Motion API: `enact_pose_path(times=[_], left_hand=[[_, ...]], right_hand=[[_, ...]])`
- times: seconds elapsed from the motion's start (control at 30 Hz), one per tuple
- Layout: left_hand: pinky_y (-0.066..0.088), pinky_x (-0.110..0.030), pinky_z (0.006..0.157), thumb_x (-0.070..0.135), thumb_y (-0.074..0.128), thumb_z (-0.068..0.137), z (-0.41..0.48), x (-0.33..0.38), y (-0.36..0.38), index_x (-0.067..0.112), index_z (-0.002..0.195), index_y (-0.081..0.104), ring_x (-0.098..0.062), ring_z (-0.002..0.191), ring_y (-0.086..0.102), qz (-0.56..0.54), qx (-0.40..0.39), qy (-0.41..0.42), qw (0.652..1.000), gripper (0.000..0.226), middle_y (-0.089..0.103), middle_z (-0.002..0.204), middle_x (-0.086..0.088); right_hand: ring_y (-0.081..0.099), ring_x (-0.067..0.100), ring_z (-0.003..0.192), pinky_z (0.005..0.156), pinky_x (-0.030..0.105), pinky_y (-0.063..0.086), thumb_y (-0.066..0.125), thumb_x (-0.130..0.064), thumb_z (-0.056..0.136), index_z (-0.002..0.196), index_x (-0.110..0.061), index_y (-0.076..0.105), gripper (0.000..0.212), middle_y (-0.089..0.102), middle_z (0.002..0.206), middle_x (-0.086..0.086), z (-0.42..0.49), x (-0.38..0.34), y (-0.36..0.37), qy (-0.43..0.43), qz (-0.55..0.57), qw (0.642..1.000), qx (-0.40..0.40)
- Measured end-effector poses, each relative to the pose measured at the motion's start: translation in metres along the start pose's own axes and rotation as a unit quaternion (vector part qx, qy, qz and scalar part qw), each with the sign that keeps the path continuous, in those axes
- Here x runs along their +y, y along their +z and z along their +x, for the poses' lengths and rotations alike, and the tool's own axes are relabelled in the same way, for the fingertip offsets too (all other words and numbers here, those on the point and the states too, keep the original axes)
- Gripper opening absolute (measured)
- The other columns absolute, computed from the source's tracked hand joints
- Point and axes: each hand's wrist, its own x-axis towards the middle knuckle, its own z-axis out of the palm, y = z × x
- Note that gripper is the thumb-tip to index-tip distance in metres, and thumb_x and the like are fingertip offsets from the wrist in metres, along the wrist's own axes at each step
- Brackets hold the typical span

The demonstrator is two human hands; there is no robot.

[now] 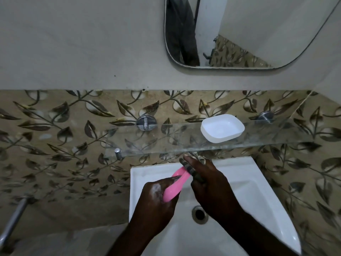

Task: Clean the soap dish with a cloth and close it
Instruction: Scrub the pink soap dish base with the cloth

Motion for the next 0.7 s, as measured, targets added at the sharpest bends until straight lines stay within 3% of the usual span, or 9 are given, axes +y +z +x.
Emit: enact_pose_path(times=[0.13,0.2,0.33,0.43,0.53,0.63,0.7], left_hand=[[0.045,-0.020,0.052,0.029,0.053,0.088,0.003,-0.001,0.001,0.025,0.072,0.066,0.000,0.057,0.060,-0.052,0.029,0.010,0.998,0.022,0.066,0.064,0.013],[0.048,-0.023,0.053,0.034,0.053,0.084,0.001,-0.002,0.003,0.018,0.079,0.068,-0.003,0.058,0.061,-0.079,0.035,0.001,0.996,0.022,0.068,0.066,0.007],[0.030,-0.017,0.046,0.032,0.068,0.084,-0.003,-0.005,0.008,0.018,0.086,0.065,-0.002,0.048,0.034,-0.087,0.054,-0.029,0.994,0.014,0.046,0.051,0.005],[0.041,-0.024,0.049,0.038,0.061,0.081,0.000,-0.002,0.004,0.020,0.082,0.068,0.000,0.053,0.050,-0.078,0.049,-0.007,0.996,0.019,0.061,0.058,0.004],[0.041,-0.010,0.048,0.020,0.055,0.079,0.002,0.002,0.003,0.027,0.061,0.067,0.008,0.051,0.055,-0.093,0.061,-0.011,0.994,0.023,0.064,0.055,0.015],[0.051,-0.028,0.055,0.032,0.061,0.083,-0.003,-0.004,0.006,0.015,0.074,0.066,-0.005,0.058,0.058,-0.093,0.047,-0.009,0.994,0.019,0.067,0.065,0.000],[0.047,-0.028,0.058,0.036,0.065,0.082,-0.006,-0.008,0.009,0.015,0.083,0.064,-0.009,0.061,0.054,-0.086,0.049,-0.026,0.995,0.021,0.065,0.070,-0.012]], right_hand=[[0.049,0.011,0.123,0.097,0.012,0.040,0.049,-0.012,0.072,0.140,-0.037,0.044,0.072,0.047,0.144,0.001,-0.029,-0.030,0.002,-0.118,-0.030,0.991,-0.062],[0.054,0.014,0.115,0.088,0.022,0.050,0.049,-0.014,0.073,0.138,-0.039,0.044,0.070,0.049,0.142,0.001,-0.027,-0.023,0.003,-0.151,-0.037,0.987,-0.052],[0.063,0.024,0.106,0.084,0.037,0.054,0.051,-0.012,0.072,0.136,-0.050,0.038,0.076,0.055,0.132,0.004,0.000,-0.001,0.004,0.012,0.034,0.999,0.033],[0.057,0.022,0.120,0.097,0.034,0.049,0.048,-0.012,0.076,0.138,-0.041,0.047,0.068,0.051,0.140,0.005,-0.015,-0.022,0.007,-0.047,0.014,0.999,-0.004],[0.057,0.022,0.121,0.093,0.031,0.052,0.046,-0.019,0.084,0.142,-0.038,0.039,0.062,0.047,0.146,0.006,-0.034,-0.039,0.011,-0.153,-0.035,0.987,-0.046],[0.063,0.021,0.105,0.078,0.028,0.055,0.050,-0.013,0.076,0.137,-0.042,0.043,0.068,0.050,0.139,0.002,-0.017,-0.021,0.009,-0.121,-0.064,0.991,0.000],[0.064,0.023,0.101,0.078,0.029,0.055,0.053,-0.011,0.070,0.134,-0.049,0.041,0.076,0.051,0.137,0.003,-0.007,-0.012,0.004,-0.044,-0.036,0.998,0.009]])
